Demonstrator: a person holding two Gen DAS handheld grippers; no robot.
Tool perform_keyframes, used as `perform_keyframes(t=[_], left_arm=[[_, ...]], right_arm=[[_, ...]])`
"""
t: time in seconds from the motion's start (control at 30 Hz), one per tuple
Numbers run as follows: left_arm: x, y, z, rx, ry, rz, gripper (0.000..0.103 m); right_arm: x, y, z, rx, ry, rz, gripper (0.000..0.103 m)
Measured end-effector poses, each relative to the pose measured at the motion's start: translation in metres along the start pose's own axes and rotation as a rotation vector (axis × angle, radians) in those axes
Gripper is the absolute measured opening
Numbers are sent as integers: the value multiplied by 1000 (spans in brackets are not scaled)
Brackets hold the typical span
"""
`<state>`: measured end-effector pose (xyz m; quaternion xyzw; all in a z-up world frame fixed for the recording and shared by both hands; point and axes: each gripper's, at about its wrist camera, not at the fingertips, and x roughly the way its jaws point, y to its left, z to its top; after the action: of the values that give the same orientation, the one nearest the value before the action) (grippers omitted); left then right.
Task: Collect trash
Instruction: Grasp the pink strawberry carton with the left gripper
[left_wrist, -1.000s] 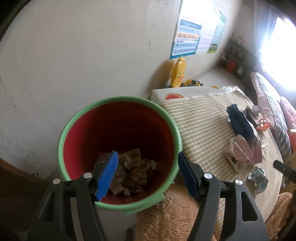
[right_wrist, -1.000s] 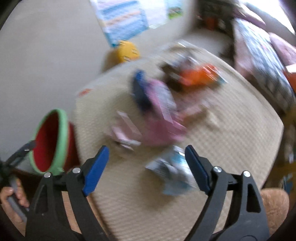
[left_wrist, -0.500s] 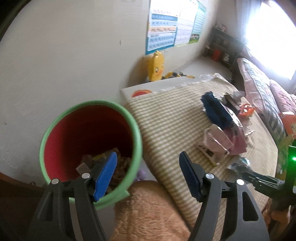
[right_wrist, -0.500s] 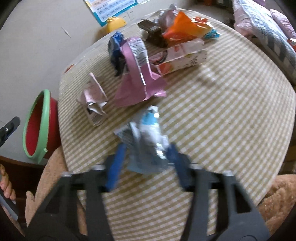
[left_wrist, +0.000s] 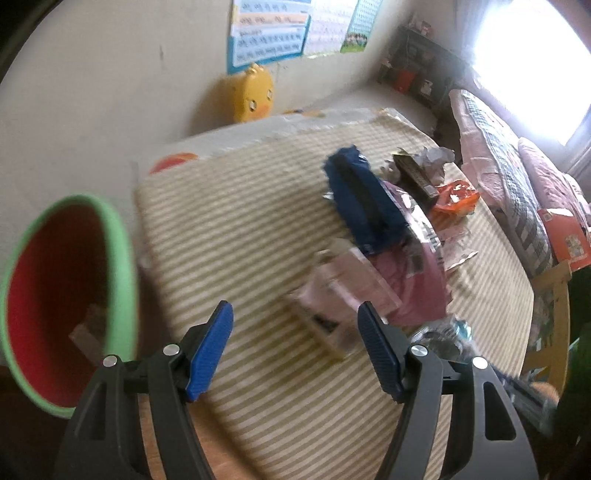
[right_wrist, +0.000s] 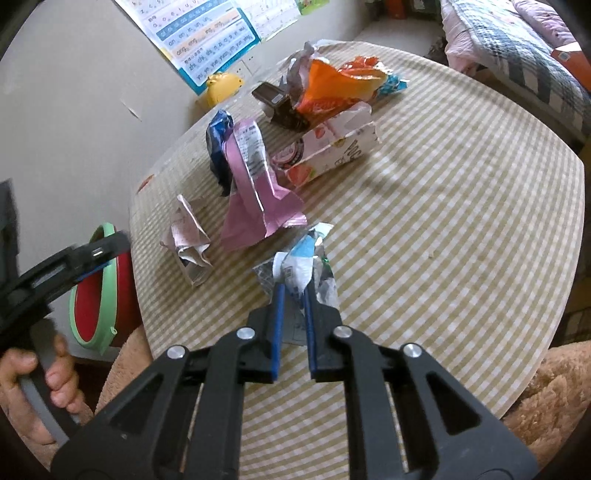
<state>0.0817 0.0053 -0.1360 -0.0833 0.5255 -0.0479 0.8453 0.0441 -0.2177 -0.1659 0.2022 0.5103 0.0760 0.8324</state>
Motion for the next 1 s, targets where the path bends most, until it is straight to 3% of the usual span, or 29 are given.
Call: perform_keyframes(t=[0.23,0.47,0.73,0.83,0.9,1.0], left_arm=[[43,-30,10,-54,94,-20,67],[59,-50,5,29,94,90,87],[60,-47,-6,29,86,139,87],[56,-39,-7,47,70,176,63],[57,-30,-6,49,83,146,30],[56,-20,-5,49,102,97,29]], right_arm=[[-9,-4,0,7,-17,2,12],[-4,-8,-1,30,-2,18,12],[-3,-18,-2,78,-4,36,20],[-3,-20,-2,90,-5,38,25],[-2,-20,-2,91,-4,40,26],[-2,-19,-2,89,-2,40,26]])
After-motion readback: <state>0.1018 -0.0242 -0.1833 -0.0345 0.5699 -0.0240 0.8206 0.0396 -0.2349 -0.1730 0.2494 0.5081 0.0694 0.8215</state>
